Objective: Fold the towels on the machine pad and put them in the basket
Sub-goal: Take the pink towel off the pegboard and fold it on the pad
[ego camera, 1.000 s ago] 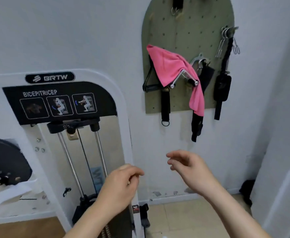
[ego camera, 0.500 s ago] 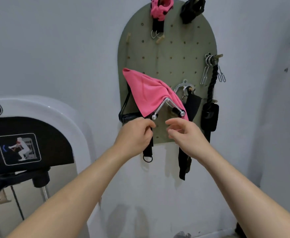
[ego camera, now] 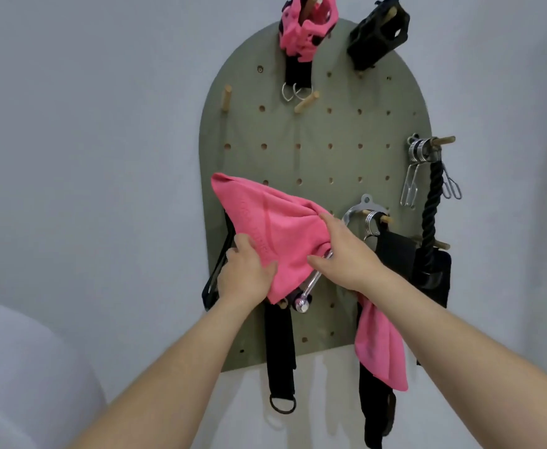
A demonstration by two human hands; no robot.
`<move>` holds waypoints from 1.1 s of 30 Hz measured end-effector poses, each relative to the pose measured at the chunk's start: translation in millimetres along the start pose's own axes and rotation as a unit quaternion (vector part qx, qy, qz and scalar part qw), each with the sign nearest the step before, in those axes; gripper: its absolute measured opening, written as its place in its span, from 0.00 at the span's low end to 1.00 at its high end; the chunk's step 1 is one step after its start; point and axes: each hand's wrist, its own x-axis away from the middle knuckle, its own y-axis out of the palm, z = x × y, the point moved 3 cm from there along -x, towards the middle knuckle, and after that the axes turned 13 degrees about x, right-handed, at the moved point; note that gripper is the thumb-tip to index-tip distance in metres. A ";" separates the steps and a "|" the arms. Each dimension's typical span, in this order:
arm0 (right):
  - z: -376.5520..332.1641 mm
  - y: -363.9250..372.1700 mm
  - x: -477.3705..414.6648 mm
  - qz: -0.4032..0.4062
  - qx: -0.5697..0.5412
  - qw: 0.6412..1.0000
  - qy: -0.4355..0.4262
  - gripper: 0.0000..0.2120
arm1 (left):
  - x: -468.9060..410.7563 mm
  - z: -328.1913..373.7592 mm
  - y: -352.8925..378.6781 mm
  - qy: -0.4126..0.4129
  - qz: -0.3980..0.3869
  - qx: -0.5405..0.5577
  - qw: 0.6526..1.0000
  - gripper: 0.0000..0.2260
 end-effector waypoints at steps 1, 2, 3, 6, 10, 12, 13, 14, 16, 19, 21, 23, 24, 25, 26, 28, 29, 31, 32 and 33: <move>2.7 4.5 -8.7 -0.008 0.015 1.000 0.004 0.46 | -2.1 1.4 0.5 0.007 0.024 0.060 0.998 0.17; 5.4 9.3 -16.9 -0.011 0.037 0.999 0.011 0.48 | -2.1 3.7 0.4 0.019 0.047 0.113 0.992 0.15; 7.4 13.2 -23.4 -0.012 0.061 0.998 0.015 0.50 | -1.2 7.9 -0.5 0.033 0.065 0.155 0.985 0.13; 16.1 19.6 -37.4 -0.016 0.101 0.995 0.004 0.55 | -1.9 33.6 -10.2 0.106 0.088 0.230 0.963 0.12; 35.0 12.9 -51.3 -0.055 0.078 0.995 -0.013 0.53 | -2.6 88.5 -25.0 0.223 0.066 0.233 0.944 0.14; 41.5 3.5 -57.9 -0.009 0.044 0.998 -0.049 0.31 | 6.5 114.7 -20.6 0.275 0.050 0.217 0.935 0.13; 44.5 -3.5 -59.4 0.041 0.031 0.997 -0.058 0.13 | 13.2 128.0 -15.9 0.305 0.036 0.215 0.927 0.12; 48.7 -11.4 -62.2 0.084 -0.002 0.995 -0.054 0.03 | 20.1 140.7 -10.8 0.341 0.023 0.198 0.919 0.11; 65.9 -25.1 -68.3 0.131 -0.173 0.976 0.017 0.11 | 27.3 158.6 1.0 0.416 0.013 0.077 0.906 0.16; 101.1 -58.4 -72.2 0.078 -0.487 0.867 0.074 0.14 | 16.2 167.6 15.4 0.455 0.088 -0.166 0.871 0.27; 112.0 -84.7 -66.2 0.010 -0.520 0.854 0.002 0.15 | 9.6 168.5 13.5 0.410 0.147 -0.182 0.882 0.24; 118.9 -106.2 -53.1 -0.092 -0.517 0.845 -0.098 0.13 | 8.7 176.2 16.2 0.366 0.157 -0.125 0.908 0.23; 118.9 -111.8 -46.0 -0.148 -0.514 0.836 -0.124 0.11 | 10.3 180.2 19.0 0.346 0.144 -0.099 0.922 0.21; 122.3 -110.0 -40.6 -0.197 -0.502 0.831 -0.140 0.08 | 12.9 184.2 21.7 0.328 0.133 -0.081 0.932 0.16; 122.7 -106.3 -32.2 -0.243 -0.486 0.824 -0.159 0.07 | 17.9 188.1 23.9 0.310 0.125 -0.075 0.939 0.11; 120.1 -93.6 -17.4 -0.321 -0.473 0.799 -0.186 0.21 | 29.5 188.8 25.7 0.280 0.137 -0.071 0.948 0.15; 115.9 -86.0 -9.6 -0.354 -0.492 0.771 -0.196 0.30 | 36.6 188.1 24.0 0.260 0.146 -0.058 0.953 0.17; 101.0 -73.3 8.0 -0.392 -0.549 0.714 -0.187 0.35 | 48.9 182.5 15.0 0.173 0.149 0.051 0.972 0.19; 93.0 -67.9 16.9 -0.402 -0.579 0.690 -0.165 0.32 | 54.6 176.9 9.5 0.116 0.139 0.137 0.974 0.19; 82.6 -63.1 26.7 -0.411 -0.603 0.669 -0.143 0.29 | 61.5 171.9 4.0 0.062 0.127 0.218 0.966 0.19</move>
